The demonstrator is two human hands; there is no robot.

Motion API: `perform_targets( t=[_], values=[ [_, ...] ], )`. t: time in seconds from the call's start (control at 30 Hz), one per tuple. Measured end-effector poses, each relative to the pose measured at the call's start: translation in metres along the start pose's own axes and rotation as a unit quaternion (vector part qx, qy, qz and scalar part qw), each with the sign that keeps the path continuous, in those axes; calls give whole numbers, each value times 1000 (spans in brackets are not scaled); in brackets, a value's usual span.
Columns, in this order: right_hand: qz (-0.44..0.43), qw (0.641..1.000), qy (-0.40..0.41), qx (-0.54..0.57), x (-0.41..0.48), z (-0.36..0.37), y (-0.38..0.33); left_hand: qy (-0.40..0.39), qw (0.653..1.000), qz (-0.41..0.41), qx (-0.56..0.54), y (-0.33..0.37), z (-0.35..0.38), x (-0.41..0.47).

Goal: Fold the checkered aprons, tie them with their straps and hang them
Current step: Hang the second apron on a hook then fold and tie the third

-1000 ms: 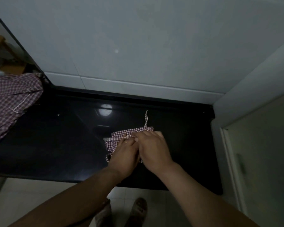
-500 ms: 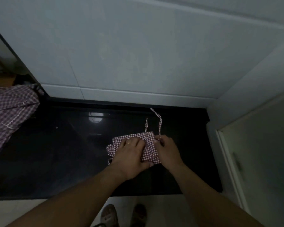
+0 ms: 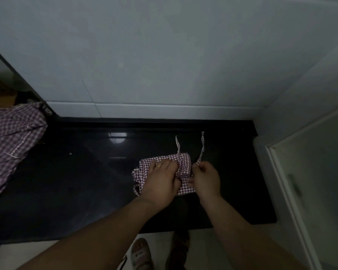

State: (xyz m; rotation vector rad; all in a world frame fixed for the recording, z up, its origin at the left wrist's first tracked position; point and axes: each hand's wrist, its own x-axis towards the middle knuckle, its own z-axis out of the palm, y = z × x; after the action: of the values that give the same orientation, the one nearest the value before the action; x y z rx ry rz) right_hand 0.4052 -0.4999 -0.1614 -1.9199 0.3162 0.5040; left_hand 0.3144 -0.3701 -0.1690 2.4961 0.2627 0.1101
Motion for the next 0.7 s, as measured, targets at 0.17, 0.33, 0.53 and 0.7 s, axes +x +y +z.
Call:
perform_targets(
  t=[0.17,0.33,0.53,0.7],
  values=[
    [-1,999,-10,-51,5,7,11,-45,995,67,-55,-2,-14,2],
    [-25,996,19,-87,9,9,10,-123,984,130,-6,-21,-12,1],
    [52,994,-58,74,26,-14,11,-126,986,96,-48,-20,-14,4],
    [6,999,-48,21,28,-26,1,-92,992,83,12,-10,-6,8]
  ],
)
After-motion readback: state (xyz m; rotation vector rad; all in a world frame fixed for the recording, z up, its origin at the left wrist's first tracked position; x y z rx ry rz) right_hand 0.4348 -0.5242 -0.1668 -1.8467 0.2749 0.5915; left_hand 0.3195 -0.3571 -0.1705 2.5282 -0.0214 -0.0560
